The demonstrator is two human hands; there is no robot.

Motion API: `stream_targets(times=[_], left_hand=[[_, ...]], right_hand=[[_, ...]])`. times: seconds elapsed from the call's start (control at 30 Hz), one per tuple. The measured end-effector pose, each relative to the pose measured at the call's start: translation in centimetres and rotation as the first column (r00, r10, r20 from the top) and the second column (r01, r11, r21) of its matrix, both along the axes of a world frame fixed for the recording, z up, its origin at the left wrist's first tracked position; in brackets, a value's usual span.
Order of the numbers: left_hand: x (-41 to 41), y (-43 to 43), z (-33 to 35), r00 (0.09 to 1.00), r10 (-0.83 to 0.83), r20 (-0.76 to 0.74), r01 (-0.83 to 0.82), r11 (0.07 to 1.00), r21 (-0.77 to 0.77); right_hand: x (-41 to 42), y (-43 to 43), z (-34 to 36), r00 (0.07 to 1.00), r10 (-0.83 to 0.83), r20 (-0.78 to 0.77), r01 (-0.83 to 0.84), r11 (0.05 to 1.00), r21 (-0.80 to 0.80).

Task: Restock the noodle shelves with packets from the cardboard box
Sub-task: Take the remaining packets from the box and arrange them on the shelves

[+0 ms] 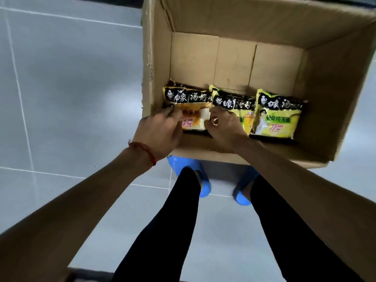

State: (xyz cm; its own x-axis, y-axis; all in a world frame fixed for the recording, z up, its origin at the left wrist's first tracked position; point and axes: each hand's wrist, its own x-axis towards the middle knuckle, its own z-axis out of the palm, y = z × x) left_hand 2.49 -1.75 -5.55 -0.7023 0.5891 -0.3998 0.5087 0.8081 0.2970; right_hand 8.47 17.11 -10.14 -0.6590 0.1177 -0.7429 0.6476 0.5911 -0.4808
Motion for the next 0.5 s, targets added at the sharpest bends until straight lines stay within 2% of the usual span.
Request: stream_targets(times=[0.1,0.27,0.5], left_hand=[[-0.2,-0.1,-2.0,0.997,-0.082,0.01,0.081,0.994,0.069],[-0.4,-0.7,-2.8,0.991,-0.127,0.031,0.122,0.983,0.137],[-0.8,-0.8,-2.5,0.992,-0.11,0.064,0.098,0.98,0.173]], right_hand=[[-1.5,-1.3,-3.8,0.997,-0.017,0.072,0.018,1.0,-0.009],[-2.3,-2.6,-6.2,0.945,-0.253,0.206,0.252,0.967,0.03],[-0.9,-3.3,-5.5,0.906,-0.38,0.187,0.398,0.915,-0.071]])
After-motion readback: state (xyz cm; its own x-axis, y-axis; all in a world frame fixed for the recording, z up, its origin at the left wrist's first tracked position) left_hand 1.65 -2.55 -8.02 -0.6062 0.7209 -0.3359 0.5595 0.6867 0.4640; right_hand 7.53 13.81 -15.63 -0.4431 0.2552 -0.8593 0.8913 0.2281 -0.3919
